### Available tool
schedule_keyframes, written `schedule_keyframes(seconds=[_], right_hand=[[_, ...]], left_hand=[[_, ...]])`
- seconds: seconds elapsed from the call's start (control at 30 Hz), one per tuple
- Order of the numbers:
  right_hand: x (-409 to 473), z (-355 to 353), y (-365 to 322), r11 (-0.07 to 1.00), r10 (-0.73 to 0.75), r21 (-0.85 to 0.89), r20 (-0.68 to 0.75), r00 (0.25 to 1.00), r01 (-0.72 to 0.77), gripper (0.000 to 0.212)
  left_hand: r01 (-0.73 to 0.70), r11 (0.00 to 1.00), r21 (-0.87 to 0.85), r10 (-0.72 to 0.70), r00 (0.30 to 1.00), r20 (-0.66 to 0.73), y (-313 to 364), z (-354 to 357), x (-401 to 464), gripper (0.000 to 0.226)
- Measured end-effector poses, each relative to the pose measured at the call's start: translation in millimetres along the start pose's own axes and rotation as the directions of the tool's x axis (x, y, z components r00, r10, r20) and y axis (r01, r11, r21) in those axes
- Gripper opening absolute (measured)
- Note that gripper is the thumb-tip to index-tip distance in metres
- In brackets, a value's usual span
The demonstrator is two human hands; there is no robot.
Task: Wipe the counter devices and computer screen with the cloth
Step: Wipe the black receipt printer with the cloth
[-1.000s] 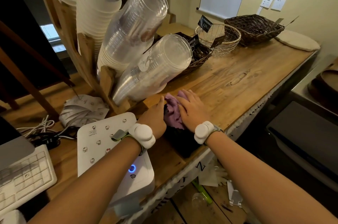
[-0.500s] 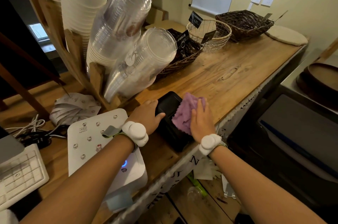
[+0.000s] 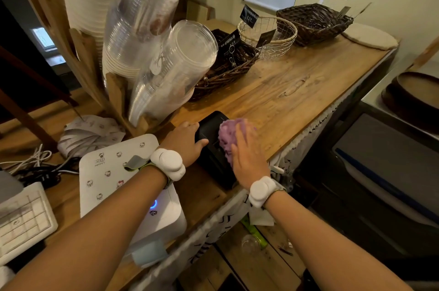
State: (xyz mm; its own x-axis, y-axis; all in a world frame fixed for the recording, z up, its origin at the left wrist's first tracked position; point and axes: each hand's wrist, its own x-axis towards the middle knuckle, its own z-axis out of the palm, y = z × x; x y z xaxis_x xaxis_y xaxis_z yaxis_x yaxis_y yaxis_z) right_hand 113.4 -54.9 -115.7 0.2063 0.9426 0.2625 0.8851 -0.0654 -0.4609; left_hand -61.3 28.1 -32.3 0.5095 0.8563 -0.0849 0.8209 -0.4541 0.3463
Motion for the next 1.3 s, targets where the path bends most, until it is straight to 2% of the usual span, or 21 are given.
schedule_keyframes(seconds=[0.07,0.1,0.17,0.3,0.4,0.57,0.73,0.8,0.83,0.9,0.97,1.07,1.13,1.2,1.3], right_hand=[[5,-5,8,0.924,0.264,0.282,0.014,0.964,-0.257,0.059],[5,-7,10,0.854,0.352,0.393,0.047,0.935,-0.341,0.058],[2,-7,10,0.735,0.460,0.509,0.109,0.881,-0.447,0.056],[-10,-4,-1,0.477,0.621,0.694,0.168,0.765,-0.539,0.060],[-27,8,-19,0.367,0.661,0.760,0.193,0.725,-0.536,0.064],[-59,29,-53,0.329,0.683,0.806,0.156,0.713,-0.492,0.068],[-85,29,-67,0.314,0.626,0.833,0.180,0.759,-0.456,0.065],[-90,26,-65,0.306,0.635,0.836,0.178,0.751,-0.456,0.062],[-89,25,-61,0.279,0.668,0.846,0.169,0.725,-0.455,0.059],[-77,15,-47,0.191,0.774,0.880,0.138,0.618,-0.436,0.049],[-60,3,-29,0.160,0.832,0.879,0.124,0.540,-0.450,0.050],[-42,-4,-6,0.177,0.788,0.807,0.226,0.572,-0.563,0.056],[-40,3,0,0.210,0.788,0.755,0.246,0.565,-0.622,0.040],[-49,11,-6,0.208,0.798,0.760,0.231,0.556,-0.615,0.029],[-75,22,-36,0.230,0.744,0.787,0.237,0.625,-0.572,0.041]], left_hand=[[-0.001,1.000,0.003,0.001,1.000,-0.005,0,1,0,0.062],[0.002,1.000,0.006,-0.001,1.000,-0.008,1,1,0,0.062],[0.008,1.000,0.019,-0.008,1.000,-0.011,1,2,1,0.061],[0.004,0.998,0.060,-0.004,1.000,-0.009,2,2,0,0.061],[0.007,0.997,0.078,-0.007,1.000,-0.005,3,2,0,0.061],[0.030,0.995,0.095,-0.030,1.000,0.006,3,4,2,0.062],[0.016,0.995,0.099,-0.016,1.000,-0.004,1,4,3,0.062],[0.012,0.995,0.103,-0.012,1.000,-0.002,1,4,3,0.062],[0.012,0.995,0.104,-0.012,1.000,-0.001,0,4,3,0.061],[0.012,0.995,0.101,-0.011,1.000,-0.007,0,4,3,0.061],[0.009,0.995,0.100,-0.009,1.000,-0.008,0,4,3,0.060],[0.010,0.995,0.101,-0.010,1.000,0.003,0,3,2,0.061],[0.010,0.995,0.102,-0.010,1.000,0.000,1,2,2,0.062],[0.014,0.995,0.099,-0.014,1.000,-0.002,2,2,1,0.061],[0.015,0.995,0.097,-0.015,1.000,-0.001,3,1,1,0.058]])
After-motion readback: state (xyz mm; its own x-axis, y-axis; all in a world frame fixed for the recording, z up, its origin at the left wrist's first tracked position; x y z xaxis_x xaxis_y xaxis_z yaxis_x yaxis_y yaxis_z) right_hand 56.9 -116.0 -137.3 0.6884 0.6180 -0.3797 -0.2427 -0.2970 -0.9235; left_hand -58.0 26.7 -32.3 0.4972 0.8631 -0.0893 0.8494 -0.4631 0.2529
